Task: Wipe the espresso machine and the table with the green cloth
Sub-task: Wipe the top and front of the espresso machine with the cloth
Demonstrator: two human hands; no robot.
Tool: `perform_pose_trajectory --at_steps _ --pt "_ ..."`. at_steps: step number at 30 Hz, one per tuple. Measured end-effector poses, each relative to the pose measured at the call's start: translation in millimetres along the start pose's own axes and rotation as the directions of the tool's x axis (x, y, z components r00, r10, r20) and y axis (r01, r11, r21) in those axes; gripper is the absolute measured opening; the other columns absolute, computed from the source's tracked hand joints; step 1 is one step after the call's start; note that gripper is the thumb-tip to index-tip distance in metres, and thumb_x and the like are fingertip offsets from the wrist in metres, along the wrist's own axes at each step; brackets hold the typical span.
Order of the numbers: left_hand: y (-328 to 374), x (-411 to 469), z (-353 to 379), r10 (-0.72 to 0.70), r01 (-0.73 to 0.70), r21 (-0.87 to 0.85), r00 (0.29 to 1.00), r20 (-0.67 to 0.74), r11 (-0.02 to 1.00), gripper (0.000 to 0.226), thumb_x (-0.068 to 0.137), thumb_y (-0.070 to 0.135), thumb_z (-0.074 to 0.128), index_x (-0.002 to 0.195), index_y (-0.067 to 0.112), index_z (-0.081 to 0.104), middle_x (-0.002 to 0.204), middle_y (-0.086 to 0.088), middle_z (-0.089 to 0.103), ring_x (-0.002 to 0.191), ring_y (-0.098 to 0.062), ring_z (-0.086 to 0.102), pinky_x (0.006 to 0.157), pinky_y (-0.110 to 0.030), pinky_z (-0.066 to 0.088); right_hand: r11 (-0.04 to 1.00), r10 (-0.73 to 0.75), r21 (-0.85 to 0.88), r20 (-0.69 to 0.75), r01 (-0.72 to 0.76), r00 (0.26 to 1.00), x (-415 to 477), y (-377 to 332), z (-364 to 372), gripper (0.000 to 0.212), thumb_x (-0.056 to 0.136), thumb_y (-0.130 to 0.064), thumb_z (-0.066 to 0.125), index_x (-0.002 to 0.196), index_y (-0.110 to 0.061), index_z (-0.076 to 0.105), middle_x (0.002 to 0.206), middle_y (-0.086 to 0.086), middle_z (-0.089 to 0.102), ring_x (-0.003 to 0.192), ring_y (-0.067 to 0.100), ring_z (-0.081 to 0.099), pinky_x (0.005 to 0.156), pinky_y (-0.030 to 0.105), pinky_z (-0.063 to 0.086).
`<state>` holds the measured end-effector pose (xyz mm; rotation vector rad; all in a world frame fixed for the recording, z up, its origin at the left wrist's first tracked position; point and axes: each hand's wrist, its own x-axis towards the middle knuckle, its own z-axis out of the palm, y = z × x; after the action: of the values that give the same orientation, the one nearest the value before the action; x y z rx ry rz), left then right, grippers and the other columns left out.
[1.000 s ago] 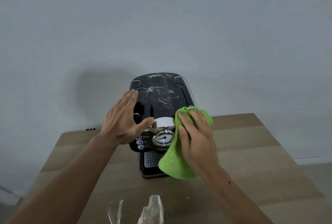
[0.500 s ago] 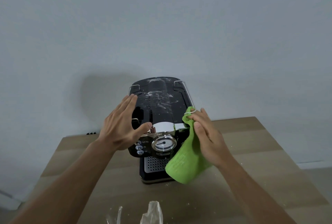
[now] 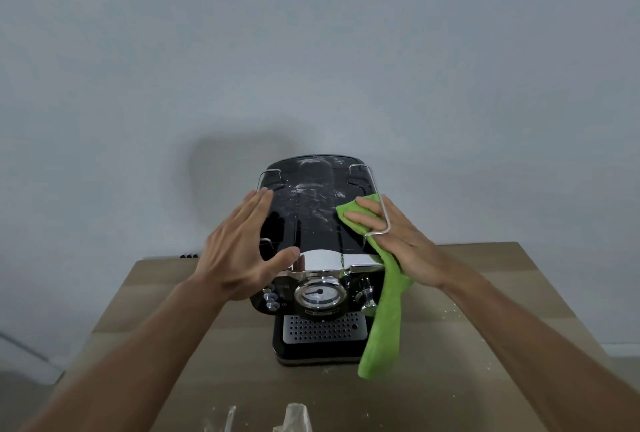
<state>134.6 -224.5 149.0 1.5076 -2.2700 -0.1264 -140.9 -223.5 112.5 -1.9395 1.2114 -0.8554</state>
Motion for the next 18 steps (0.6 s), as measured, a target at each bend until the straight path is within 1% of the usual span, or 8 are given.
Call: perform_pose_trajectory --at_steps 2,5,7,9,11,13,15,18 --pt "0 1 0 -0.007 0.007 0.024 1.0 -0.003 1.0 0.108 0.066 0.079 0.029 0.152 0.016 0.01 0.158 0.004 0.011 0.144 -0.005 0.006 0.111 -0.032 0.021 0.999 -0.019 -0.029 0.021 0.019 1.0 10 0 -1 0.038 0.092 -0.05 0.034 0.127 -0.06 0.046 0.153 -0.018 0.026 0.148 0.009 0.001 0.12 0.048 0.001" --pt "1 -1 1 -0.015 0.016 0.045 1.0 -0.012 0.999 0.109 0.065 0.079 0.032 0.152 0.017 0.011 0.158 0.005 0.011 0.142 -0.004 0.006 0.111 -0.031 0.02 0.995 -0.04 0.092 0.084 0.033 0.996 0 3 -1 0.038 0.094 -0.035 0.038 0.127 -0.049 0.053 0.152 -0.022 0.026 0.146 0.003 -0.006 0.121 0.043 -0.006" --pt "2 -2 2 -0.012 0.013 0.05 1.0 -0.016 0.999 0.109 0.065 0.078 0.033 0.152 0.016 0.012 0.158 0.004 0.012 0.143 -0.004 0.007 0.111 -0.029 0.017 0.988 -0.121 0.109 0.116 0.109 0.986 -6 8 -5 0.038 0.094 -0.035 0.039 0.127 -0.044 0.056 0.151 -0.025 0.028 0.147 0.006 -0.003 0.12 0.046 -0.006" --pt "2 -1 3 -0.02 0.021 0.057 1.0 -0.015 0.998 0.109 0.064 0.078 0.034 0.152 0.017 0.011 0.158 0.005 0.012 0.144 -0.005 0.006 0.111 -0.027 0.016 0.986 -0.167 0.011 0.115 0.166 0.979 3 12 -10 0.04 0.093 -0.041 0.035 0.128 -0.049 0.052 0.15 -0.027 0.03 0.148 0.008 0.002 0.12 0.047 -0.004" --pt "3 1 2 -0.025 0.026 0.063 1.0 -0.019 0.998 0.109 0.064 0.079 0.034 0.152 0.018 0.012 0.158 0.006 0.012 0.142 -0.003 0.006 0.111 -0.027 0.016 0.969 -0.178 -0.156 0.102 0.193 0.979 16 11 -12 0.044 0.092 -0.046 0.028 0.133 -0.049 0.046 0.15 -0.027 0.026 0.146 0.003 -0.001 0.119 0.042 -0.005" --pt "3 2 1 -0.024 0.026 0.078 0.999 -0.031 0.997 0.109 0.064 0.08 0.035 0.152 0.018 0.014 0.158 0.006 0.015 0.14 0.0 0.006 0.11 -0.027 0.017 0.961 -0.181 -0.191 0.11 0.2 0.977 20 9 -11 0.045 0.092 -0.048 0.026 0.133 -0.053 0.042 0.151 -0.024 0.024 0.146 0.003 -0.002 0.118 0.041 -0.007" --pt "4 1 2 -0.032 0.035 0.088 0.999 -0.042 0.995 0.109 0.063 0.08 0.036 0.151 0.018 0.016 0.157 0.006 0.017 0.14 0.0 0.007 0.109 -0.028 0.019 0.982 -0.176 -0.047 0.144 0.185 0.974 13 10 -8 0.041 0.092 -0.045 0.031 0.127 -0.06 0.046 0.15 -0.025 0.029 0.148 0.01 0.002 0.119 0.051 -0.004" --pt "5 0 3 -0.04 0.045 0.09 0.998 -0.052 0.995 0.109 0.063 0.078 0.037 0.151 0.017 0.018 0.157 0.005 0.019 0.143 -0.005 0.012 0.11 -0.03 0.022 0.98 -0.163 0.151 0.212 0.132 0.964 3 10 -8 0.037 0.093 -0.036 0.039 0.123 -0.048 0.058 0.144 -0.034 0.033 0.148 0.01 0.0 0.118 0.056 -0.002"
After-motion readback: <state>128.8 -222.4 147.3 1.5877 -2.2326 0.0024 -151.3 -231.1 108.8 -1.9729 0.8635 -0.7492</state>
